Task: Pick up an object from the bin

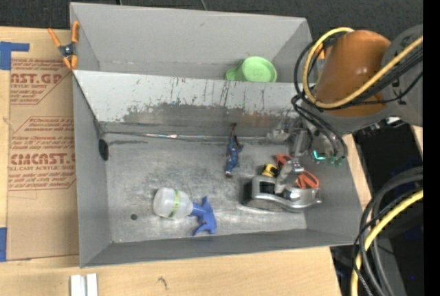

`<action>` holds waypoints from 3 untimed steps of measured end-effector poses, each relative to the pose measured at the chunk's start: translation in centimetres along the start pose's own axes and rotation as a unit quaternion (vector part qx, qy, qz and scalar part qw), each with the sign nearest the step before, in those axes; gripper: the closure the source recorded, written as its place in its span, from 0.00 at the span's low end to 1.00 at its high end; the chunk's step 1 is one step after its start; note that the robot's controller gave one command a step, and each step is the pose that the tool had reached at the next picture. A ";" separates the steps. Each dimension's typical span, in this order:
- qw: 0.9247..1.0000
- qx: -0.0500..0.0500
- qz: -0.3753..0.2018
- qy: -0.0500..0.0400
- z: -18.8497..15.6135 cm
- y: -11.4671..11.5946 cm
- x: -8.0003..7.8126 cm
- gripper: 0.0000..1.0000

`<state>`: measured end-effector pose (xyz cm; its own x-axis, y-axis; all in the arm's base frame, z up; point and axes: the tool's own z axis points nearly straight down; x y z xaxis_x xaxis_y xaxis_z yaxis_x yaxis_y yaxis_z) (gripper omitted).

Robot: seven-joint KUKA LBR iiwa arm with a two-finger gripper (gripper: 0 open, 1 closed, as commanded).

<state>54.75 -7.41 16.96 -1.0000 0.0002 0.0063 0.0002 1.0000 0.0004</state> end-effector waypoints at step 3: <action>1.000 0.000 0.010 -0.009 9.5 4.3 2.6 1.00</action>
Offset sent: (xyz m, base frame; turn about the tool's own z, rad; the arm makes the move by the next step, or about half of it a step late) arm -0.0301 0.0411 -0.0996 0.0228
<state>52.12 -3.13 7.45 -0.9997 0.0207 -0.0111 0.0207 0.9998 0.0014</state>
